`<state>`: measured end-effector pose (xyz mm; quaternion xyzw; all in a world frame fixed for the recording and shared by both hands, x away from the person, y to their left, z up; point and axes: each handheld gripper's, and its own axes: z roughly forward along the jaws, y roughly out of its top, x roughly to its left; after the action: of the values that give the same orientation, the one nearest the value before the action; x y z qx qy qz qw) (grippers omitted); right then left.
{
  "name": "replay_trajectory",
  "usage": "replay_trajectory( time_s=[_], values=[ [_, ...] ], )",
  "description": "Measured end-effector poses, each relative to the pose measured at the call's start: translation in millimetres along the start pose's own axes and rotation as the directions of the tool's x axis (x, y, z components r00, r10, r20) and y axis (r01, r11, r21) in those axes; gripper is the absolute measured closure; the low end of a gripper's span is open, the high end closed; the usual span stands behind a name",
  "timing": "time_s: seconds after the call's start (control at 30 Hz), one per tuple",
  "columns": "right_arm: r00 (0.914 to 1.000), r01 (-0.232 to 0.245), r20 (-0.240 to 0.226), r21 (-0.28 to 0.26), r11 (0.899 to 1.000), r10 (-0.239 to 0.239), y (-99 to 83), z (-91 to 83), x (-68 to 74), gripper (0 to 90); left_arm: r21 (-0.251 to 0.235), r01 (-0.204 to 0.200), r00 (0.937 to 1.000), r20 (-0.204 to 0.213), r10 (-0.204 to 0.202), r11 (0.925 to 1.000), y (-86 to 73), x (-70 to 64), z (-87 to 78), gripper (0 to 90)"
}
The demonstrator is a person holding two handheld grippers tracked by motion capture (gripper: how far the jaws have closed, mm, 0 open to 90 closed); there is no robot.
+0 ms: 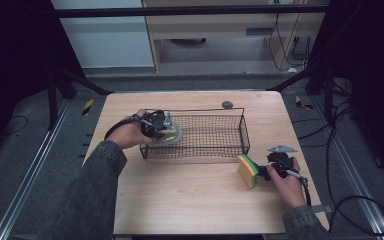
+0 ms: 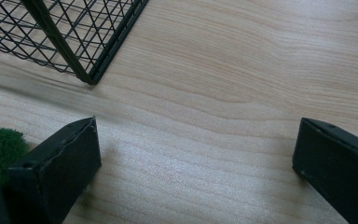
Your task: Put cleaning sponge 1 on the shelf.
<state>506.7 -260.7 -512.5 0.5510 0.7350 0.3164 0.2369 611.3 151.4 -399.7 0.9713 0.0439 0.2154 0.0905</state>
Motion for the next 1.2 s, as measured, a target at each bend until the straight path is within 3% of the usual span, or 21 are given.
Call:
replay_trajectory(
  time_s=[0.8,1.2],
  values=[
    [1.0,0.003,0.002,0.002,1.0,-0.003,-0.1,0.0,-0.2,1.1,0.05,0.015,0.9971,0.073,-0.019,0.9986,3.1,-0.1,26.4,70.4],
    [1.0,0.002,0.001,0.001,1.0,-0.002,0.0,0.1,-0.2,1.1,0.046,0.027,0.9957,0.087,-0.031,0.9986,1.9,2.1,28.1,69.7]
  ],
)
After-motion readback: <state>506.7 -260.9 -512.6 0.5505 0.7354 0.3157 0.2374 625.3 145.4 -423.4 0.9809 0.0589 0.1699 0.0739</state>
